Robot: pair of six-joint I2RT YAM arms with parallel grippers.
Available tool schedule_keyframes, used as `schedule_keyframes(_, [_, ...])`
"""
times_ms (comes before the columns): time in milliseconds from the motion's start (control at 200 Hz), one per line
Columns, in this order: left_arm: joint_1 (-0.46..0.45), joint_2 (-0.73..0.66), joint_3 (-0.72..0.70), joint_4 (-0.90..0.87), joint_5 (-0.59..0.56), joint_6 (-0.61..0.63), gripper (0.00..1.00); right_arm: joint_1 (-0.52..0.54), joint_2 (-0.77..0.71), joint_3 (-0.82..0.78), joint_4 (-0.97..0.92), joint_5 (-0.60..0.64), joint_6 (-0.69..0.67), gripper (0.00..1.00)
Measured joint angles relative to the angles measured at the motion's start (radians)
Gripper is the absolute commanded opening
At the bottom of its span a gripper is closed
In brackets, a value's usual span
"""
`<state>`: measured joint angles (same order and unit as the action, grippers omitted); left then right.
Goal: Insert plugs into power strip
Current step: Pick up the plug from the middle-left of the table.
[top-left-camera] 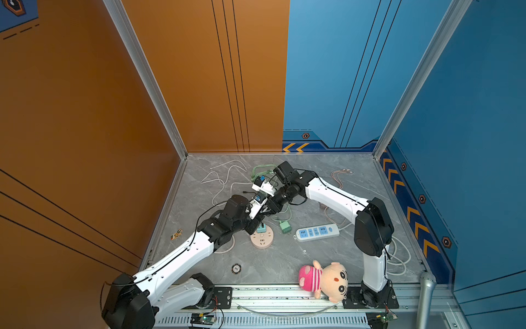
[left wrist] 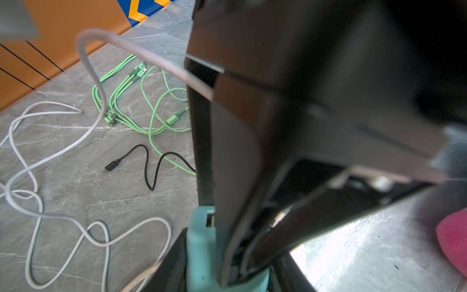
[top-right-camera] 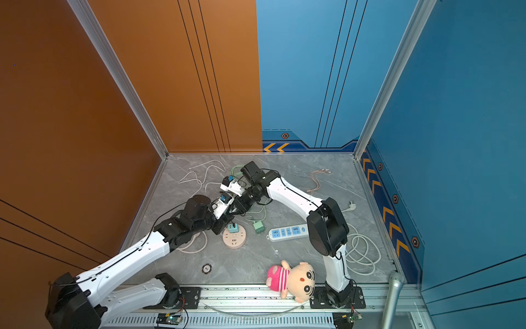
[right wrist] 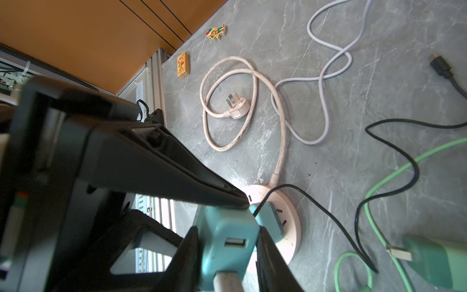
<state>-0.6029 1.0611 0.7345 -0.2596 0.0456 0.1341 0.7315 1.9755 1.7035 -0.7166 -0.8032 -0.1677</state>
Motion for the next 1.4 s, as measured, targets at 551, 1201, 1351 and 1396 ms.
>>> schedule_keyframes(551, [0.0, -0.031, -0.036, 0.032, -0.031, -0.014, 0.59, 0.011, 0.027, 0.024, -0.027, 0.02, -0.017, 0.0])
schedule_keyframes(1201, [0.113, -0.295, -0.041, 0.06, -0.129, -0.153, 0.75, 0.047, 0.028, 0.114, -0.15, 0.143, -0.117, 0.0])
schedule_keyframes(1351, [0.126, -0.278, -0.051, 0.053, -0.14, -0.189, 0.75, 0.047, 0.027, 0.153, -0.149, 0.162, -0.129, 0.0])
schedule_keyframes(1396, [0.13, -0.273, -0.054, 0.053, -0.143, -0.198, 0.75, 0.047, 0.027, 0.153, -0.15, 0.17, -0.133, 0.0])
